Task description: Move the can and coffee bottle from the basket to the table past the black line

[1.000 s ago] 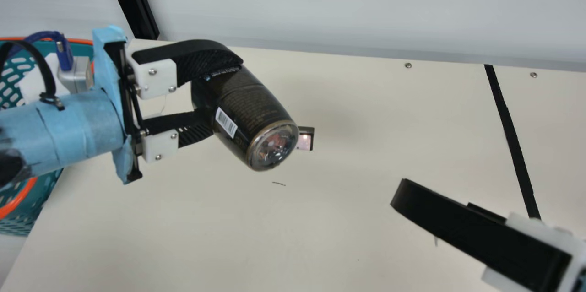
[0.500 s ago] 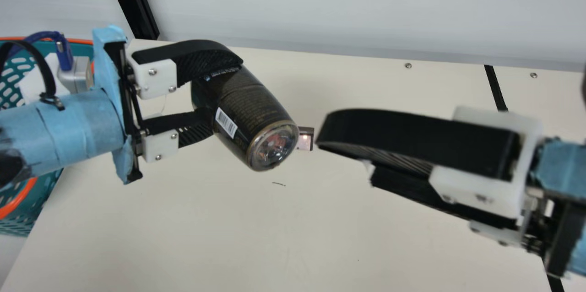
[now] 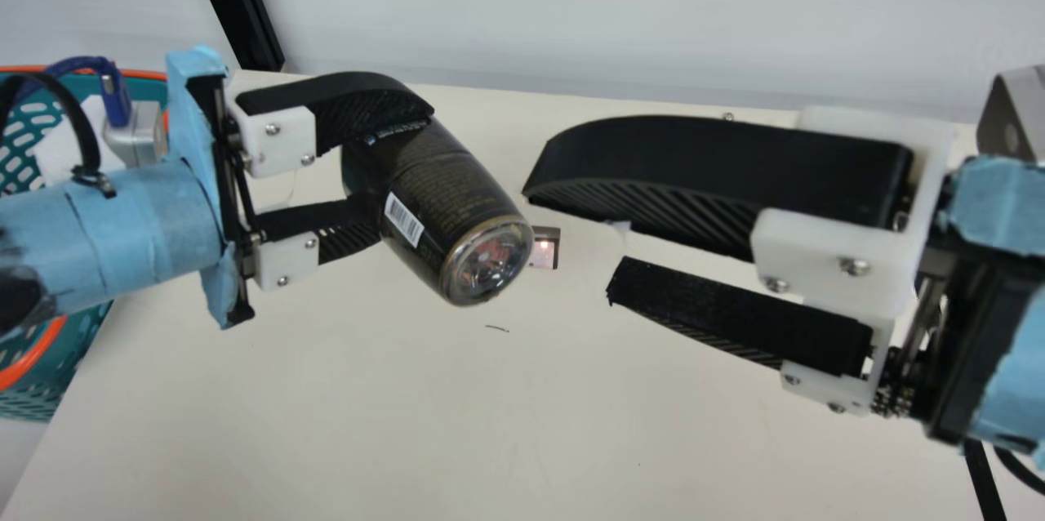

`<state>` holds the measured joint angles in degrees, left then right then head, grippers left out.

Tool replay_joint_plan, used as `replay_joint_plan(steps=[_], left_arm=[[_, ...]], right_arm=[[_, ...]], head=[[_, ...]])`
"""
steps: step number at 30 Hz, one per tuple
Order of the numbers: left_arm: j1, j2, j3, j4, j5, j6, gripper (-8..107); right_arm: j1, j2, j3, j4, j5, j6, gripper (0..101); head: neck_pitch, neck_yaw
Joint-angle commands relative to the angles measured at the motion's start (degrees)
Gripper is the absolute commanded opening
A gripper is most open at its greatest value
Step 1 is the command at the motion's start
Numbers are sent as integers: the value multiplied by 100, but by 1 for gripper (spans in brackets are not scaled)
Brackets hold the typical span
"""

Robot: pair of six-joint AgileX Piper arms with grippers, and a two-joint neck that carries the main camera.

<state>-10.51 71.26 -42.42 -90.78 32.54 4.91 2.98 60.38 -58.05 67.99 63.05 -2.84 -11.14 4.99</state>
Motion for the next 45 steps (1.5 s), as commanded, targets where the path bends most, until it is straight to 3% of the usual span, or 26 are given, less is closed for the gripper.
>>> replay_joint_plan(steps=[1,14,26,45], left_arm=[[3,-3,-11,24,3,-28,10],[199,-261,225,-889,480,404,10],[192,-253,223,-875,468,387,10],[192,-253,223,-875,468,387,10]], right_arm=[[-15,46,21,52,13,-15,101],[-43,504,169,632,66,-113,101],[-43,571,163,692,11,-137,101],[508,1421,59,934,-352,-210,101]], head=[[-28,52],[-28,52],[-28,52],[-28,52]])
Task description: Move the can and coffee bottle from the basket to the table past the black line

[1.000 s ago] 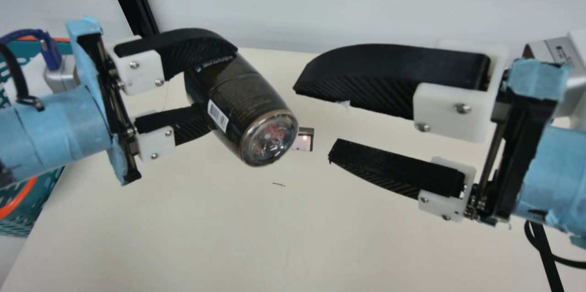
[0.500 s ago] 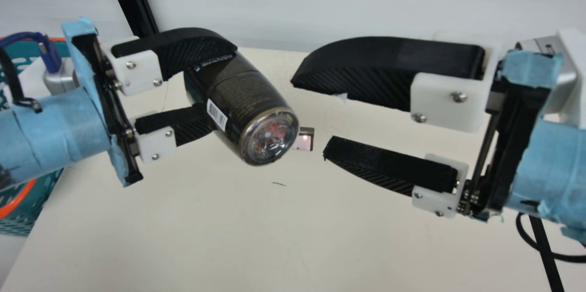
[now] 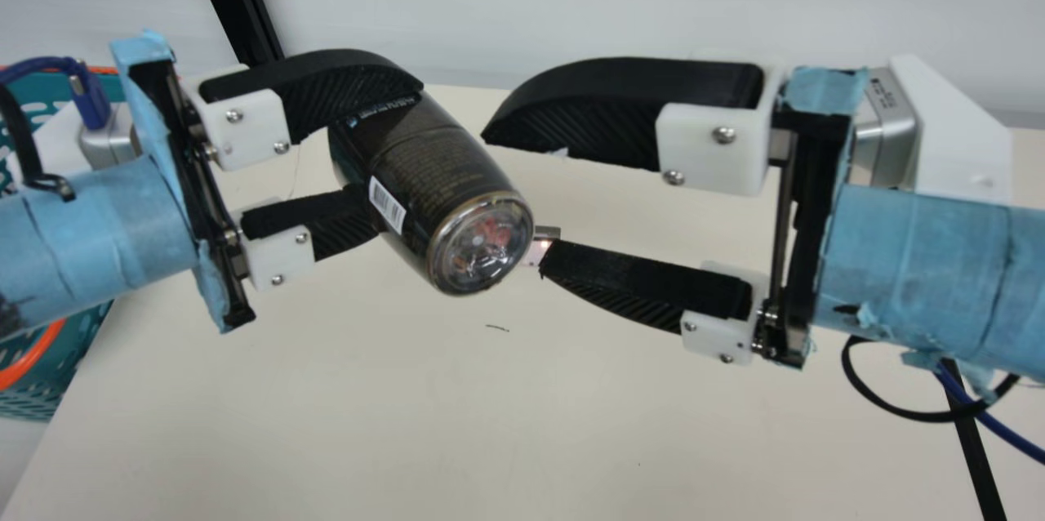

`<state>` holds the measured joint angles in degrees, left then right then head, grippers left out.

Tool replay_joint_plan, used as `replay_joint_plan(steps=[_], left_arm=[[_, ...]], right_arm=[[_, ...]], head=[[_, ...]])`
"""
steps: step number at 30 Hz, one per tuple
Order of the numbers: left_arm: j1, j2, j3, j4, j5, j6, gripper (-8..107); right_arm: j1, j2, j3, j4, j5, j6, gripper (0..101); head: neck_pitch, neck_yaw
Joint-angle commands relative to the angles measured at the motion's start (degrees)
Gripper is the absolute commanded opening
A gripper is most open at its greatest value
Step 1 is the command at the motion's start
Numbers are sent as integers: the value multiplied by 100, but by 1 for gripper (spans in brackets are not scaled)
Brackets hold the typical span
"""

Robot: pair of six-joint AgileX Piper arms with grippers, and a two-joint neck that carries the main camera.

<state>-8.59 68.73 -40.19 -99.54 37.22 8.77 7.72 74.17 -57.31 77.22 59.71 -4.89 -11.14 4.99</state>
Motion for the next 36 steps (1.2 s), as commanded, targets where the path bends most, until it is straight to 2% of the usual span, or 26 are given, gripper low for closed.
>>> replay_joint_plan(steps=[1,15,36], left_arm=[[0,0,0,0,0,0,10],[0,0,0,0,0,0,10],[0,0,0,0,0,0,10]], right_arm=[[79,83,-24,27,-50,-9,101],[622,571,-219,257,-383,-59,101],[1108,956,-435,556,-557,-50,101]], head=[[-28,52],[-28,52],[-28,52]])
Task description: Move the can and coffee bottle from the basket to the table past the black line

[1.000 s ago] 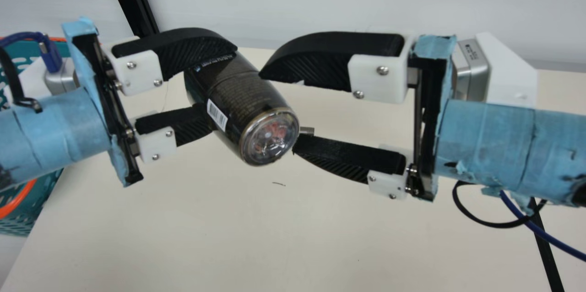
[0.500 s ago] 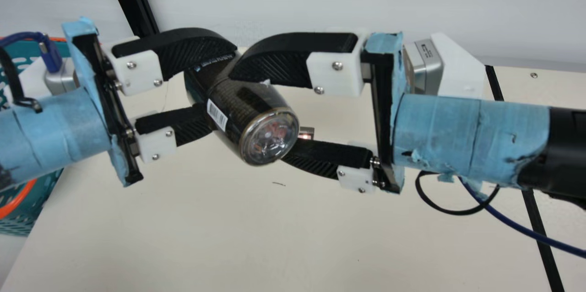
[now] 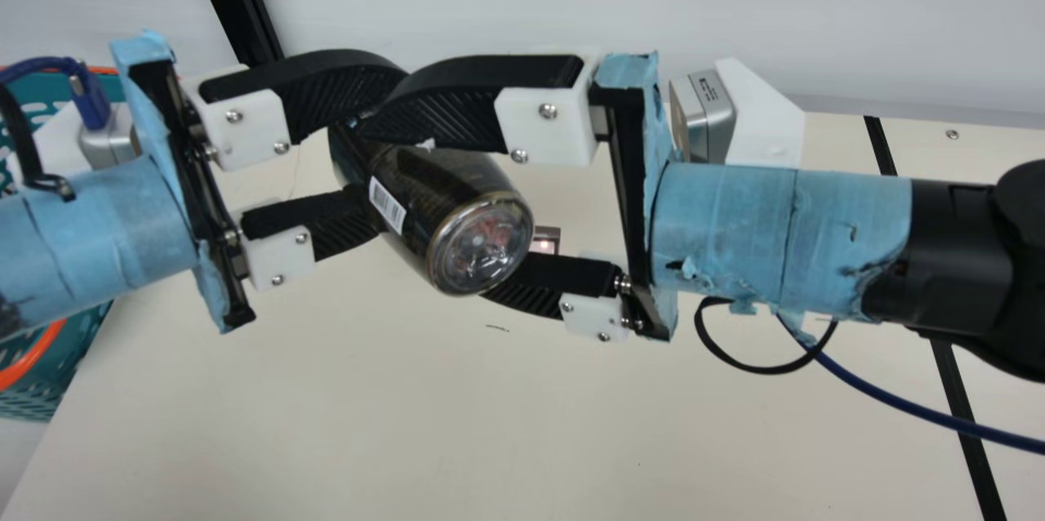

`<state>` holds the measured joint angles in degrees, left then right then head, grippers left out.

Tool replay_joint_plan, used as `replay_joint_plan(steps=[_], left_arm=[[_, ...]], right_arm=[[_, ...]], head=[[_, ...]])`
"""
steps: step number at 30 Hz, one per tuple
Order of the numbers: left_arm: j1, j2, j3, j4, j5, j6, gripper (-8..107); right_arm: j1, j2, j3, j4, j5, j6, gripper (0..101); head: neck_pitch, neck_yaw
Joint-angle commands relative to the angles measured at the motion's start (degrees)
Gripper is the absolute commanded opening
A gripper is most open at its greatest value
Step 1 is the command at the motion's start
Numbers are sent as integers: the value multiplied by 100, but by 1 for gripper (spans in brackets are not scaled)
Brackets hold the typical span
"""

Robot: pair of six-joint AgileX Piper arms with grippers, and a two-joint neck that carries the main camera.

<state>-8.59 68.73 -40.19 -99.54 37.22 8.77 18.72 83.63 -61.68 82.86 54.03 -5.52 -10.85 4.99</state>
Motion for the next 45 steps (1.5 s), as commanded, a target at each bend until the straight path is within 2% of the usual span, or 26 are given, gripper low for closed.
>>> replay_joint_plan(steps=[1,10,12,24,25,26,39,45], left_arm=[[0,0,0,0,0,0,10],[0,0,0,0,0,0,10],[0,0,0,0,0,0,10],[0,0,0,-14,0,0,10],[0,0,0,-14,0,0,33],[0,0,0,-14,0,0,90],[24,-12,-9,-7,1,-38,90],[360,-126,73,8,-151,-61,90]], right_arm=[[0,0,0,0,0,0,101],[8,3,0,13,-5,0,101],[8,3,0,13,-5,0,0],[8,3,0,-10,-5,0,0],[8,3,0,-10,-5,0,0],[8,3,0,-10,-5,0,0],[8,3,0,-10,-5,0,0],[8,3,0,-10,-5,0,0]], head=[[-58,52],[-58,52],[-58,52],[-58,52],[-58,52],[-58,52],[-58,52],[-58,52]])
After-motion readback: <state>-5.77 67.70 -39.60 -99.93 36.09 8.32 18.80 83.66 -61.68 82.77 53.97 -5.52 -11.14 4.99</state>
